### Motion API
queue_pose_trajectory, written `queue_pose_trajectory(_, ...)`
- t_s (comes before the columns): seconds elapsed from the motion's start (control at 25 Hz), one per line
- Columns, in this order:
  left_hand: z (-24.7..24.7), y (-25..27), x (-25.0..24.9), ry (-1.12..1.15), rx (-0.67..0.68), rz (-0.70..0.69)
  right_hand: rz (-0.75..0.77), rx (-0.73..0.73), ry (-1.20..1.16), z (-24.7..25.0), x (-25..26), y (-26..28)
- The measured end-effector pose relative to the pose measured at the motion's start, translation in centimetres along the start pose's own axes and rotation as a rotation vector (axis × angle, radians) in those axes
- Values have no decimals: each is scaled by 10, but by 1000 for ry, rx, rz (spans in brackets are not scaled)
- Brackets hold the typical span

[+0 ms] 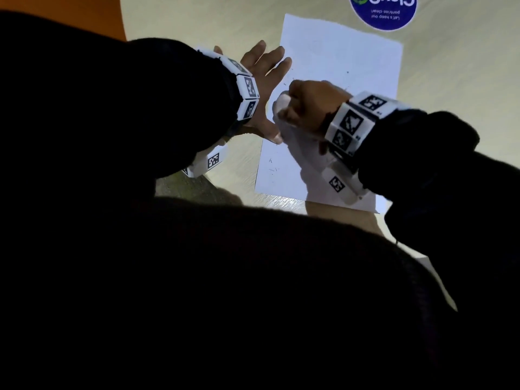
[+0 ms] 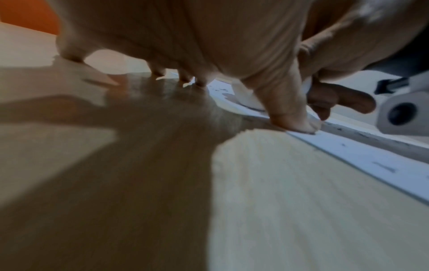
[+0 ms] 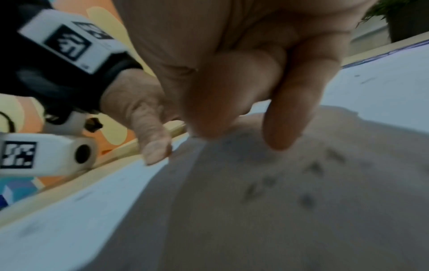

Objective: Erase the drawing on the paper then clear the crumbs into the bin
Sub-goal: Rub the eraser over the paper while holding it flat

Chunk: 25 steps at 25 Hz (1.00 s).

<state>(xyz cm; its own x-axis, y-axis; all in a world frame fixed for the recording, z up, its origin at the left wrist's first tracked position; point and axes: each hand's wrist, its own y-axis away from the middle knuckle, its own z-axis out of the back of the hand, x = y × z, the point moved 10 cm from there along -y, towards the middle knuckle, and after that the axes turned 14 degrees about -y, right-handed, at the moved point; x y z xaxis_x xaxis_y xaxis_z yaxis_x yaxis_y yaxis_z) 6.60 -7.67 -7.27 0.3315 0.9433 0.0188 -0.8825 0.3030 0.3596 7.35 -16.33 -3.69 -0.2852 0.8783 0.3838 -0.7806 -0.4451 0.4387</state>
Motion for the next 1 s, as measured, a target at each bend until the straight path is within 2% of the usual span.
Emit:
queue_pose_trajectory(0.16, 6, 3, -1, 28, -11, 8, -62, -51, -54, 20, -5, -10)
queue_pose_trajectory(0.32, 3, 2, 0, -9, -14, 12, 30, -7, 37, -1, 8, -2)
queue_pose_trajectory(0.44, 4, 2, -2, 13, 0, 9, -28, -73, 20, 21, 5, -11)
queue_pose_trajectory(0.64, 0, 0, 1, -23, 21, 15, 37, -46, 57, 3, 18, 3)
queue_pose_trajectory(0.8, 6, 3, -2, 1, 9, 18, -34, -80, 6, 19, 7, -9)
queue_pose_trajectory(0.92, 5, 2, -1, -17, 11, 27, 32, -20, 54, -1, 12, 1)
queue_pose_trajectory(1.0, 4, 2, 0, -22, 10, 19, 4, 2, 56, 2, 7, -5)
